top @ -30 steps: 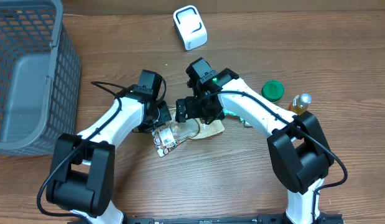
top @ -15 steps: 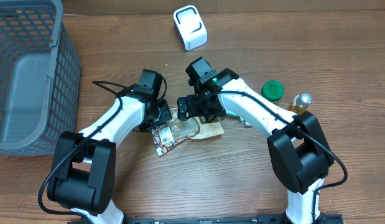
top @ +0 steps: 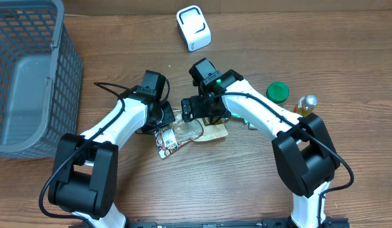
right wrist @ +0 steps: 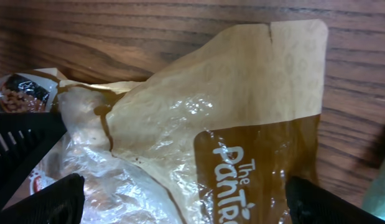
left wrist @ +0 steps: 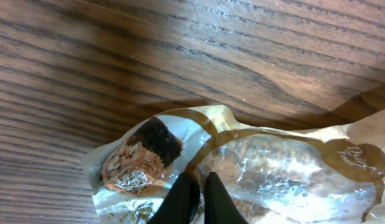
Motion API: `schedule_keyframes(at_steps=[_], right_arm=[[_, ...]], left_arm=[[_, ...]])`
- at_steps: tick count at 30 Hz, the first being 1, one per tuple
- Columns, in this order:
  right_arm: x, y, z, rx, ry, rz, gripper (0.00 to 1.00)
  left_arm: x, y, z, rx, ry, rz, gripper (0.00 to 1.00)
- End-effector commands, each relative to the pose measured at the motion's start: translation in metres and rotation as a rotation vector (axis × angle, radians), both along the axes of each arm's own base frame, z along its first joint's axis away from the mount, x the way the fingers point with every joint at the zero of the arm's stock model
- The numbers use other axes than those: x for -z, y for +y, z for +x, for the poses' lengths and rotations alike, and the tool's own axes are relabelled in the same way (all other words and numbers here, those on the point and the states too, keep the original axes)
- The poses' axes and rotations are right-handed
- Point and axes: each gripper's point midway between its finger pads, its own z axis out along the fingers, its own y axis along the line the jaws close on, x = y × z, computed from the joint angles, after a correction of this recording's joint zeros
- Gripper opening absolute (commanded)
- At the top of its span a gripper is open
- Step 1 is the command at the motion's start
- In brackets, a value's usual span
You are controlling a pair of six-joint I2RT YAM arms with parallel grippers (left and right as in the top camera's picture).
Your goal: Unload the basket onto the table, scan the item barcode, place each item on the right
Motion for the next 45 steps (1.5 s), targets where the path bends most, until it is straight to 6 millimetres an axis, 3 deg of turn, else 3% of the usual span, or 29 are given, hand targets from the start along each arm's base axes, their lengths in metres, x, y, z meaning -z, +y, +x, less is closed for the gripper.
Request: schedule_keyframes(at_steps=[1, 26, 29, 33, 37, 39, 45], right_arm=[[-0.019, -0.001, 0.012, 0.010, -0.067, 0.006, 1.00], [-0.014, -0.002, 0.019, 0.046, -0.096, 0.001, 1.00], [-0.014, -0.001, 0.020, 0.045, -0.103, 0.005, 1.00], [-0.015, -0.003, 0.022, 0.049, -0.106, 0.007, 1.00], [-0.013, -0.009, 0.021, 0.059, -0.090, -0.005, 1.00], [-0.012, -0.012, 0.018, 0.063, -0.074, -0.015, 1.00], [-0.010, -0.007, 0.012, 0.052, -0.042, 0.015, 1.00]], left_arm=[[0.023, 0.001, -0.014, 0.024, 0.072, 0.021, 0.08], [0.021, -0.002, -0.014, 0.054, 0.069, 0.004, 0.04], [0.002, -0.010, -0.002, 0.124, 0.030, -0.058, 0.04], [-0.047, -0.003, 0.019, 0.096, -0.029, -0.082, 0.04], [-0.071, 0.005, 0.010, 0.079, 0.023, -0.064, 0.04], [-0.067, 0.008, -0.001, 0.104, 0.062, -0.051, 0.04], [-0.029, 0.014, -0.028, 0.127, 0.165, 0.031, 0.04]])
